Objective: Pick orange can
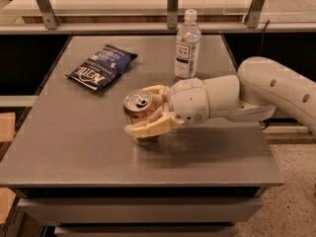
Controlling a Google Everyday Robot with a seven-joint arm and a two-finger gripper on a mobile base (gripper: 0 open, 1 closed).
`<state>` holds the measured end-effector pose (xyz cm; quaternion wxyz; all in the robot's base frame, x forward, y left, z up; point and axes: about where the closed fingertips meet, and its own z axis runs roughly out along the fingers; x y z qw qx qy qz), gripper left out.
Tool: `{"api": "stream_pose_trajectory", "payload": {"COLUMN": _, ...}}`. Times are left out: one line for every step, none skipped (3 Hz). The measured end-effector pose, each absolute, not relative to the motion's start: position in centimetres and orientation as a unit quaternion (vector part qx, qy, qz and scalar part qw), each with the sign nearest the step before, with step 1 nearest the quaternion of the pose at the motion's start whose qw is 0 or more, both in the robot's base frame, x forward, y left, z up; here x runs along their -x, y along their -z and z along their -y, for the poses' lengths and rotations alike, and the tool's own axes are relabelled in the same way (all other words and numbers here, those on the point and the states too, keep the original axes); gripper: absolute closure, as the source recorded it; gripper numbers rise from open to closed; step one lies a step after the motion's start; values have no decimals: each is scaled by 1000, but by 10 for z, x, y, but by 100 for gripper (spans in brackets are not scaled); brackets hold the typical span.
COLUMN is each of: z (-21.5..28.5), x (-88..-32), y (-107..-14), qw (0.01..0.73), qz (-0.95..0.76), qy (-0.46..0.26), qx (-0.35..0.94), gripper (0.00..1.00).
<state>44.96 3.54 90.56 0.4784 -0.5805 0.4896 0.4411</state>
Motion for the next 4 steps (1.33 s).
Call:
{"api": "stream_pose_trajectory", "payload": {"z": -28, "x": -447, "y": -913, "qw": 473, "qz": -495, "qy": -443, "qx": 579, "gripper": 100}}
{"api": "stream_pose_trajectory", "payload": {"z": -21, "x": -446, "y": -925, "qw": 467, "qz": -500, "qy": -450, "qx": 574, "gripper": 100}}
{"api": "stream_pose_trajectory", "payload": {"z": -17, "x": -445, "y": -938, "qw": 464, "qz": -504, "qy": -449, "qx": 573, "gripper": 100}}
{"api": "stream_pose_trajectory", "payload": {"z": -17, "x": -446, "y": -953, "qw": 465, "qz": -503, "qy": -445, "qx": 577, "gripper": 100}}
